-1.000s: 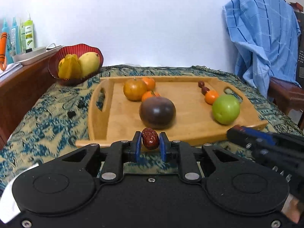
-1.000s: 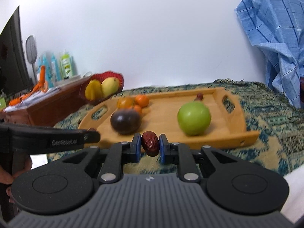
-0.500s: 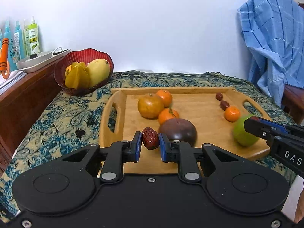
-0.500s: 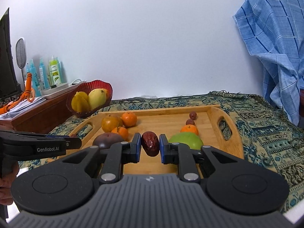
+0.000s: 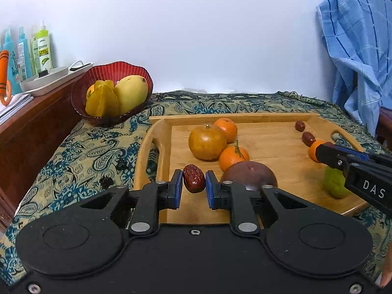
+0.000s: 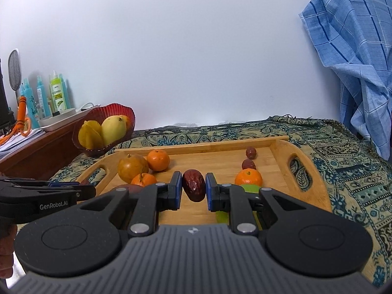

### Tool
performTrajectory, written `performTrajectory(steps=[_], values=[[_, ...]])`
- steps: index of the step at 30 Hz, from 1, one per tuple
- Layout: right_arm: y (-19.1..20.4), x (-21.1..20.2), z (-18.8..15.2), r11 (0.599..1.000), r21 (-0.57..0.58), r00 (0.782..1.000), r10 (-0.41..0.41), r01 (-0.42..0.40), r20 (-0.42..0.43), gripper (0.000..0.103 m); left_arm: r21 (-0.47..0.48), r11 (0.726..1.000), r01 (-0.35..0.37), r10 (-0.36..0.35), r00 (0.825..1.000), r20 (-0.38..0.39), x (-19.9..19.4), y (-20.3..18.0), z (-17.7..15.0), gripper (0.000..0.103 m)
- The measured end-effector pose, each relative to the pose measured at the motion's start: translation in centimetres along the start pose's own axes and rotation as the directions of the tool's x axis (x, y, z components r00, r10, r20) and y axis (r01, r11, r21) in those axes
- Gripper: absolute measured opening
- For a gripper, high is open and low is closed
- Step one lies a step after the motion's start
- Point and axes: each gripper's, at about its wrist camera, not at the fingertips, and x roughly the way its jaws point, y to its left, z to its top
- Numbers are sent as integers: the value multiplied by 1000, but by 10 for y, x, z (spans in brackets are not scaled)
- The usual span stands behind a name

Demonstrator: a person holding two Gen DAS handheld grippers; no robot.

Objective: Organize fruits
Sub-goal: 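Carry both red dates onto the bamboo tray with both tools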

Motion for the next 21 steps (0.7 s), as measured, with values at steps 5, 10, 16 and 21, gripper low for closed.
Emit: performTrajectory(steps=[5, 10, 16, 21], values=[[5, 11, 0, 1000, -5, 1000, -8, 8, 1, 24, -11, 1000, -3, 3, 1000, -5, 10, 3, 2, 19], [12, 21, 2, 999, -28, 1000, -16, 16, 4, 24, -11, 1000, 2, -2, 1000, -2, 19, 4, 5, 19], [18, 32, 6, 999, -39, 1000, -25, 25, -9, 24, -22, 1000, 15, -16, 1000, -8, 30, 4, 11, 19], [19, 43, 6, 999, -41, 999, -29, 27, -32, 24, -28, 999, 23, -24, 999, -25, 40, 3, 11, 19]])
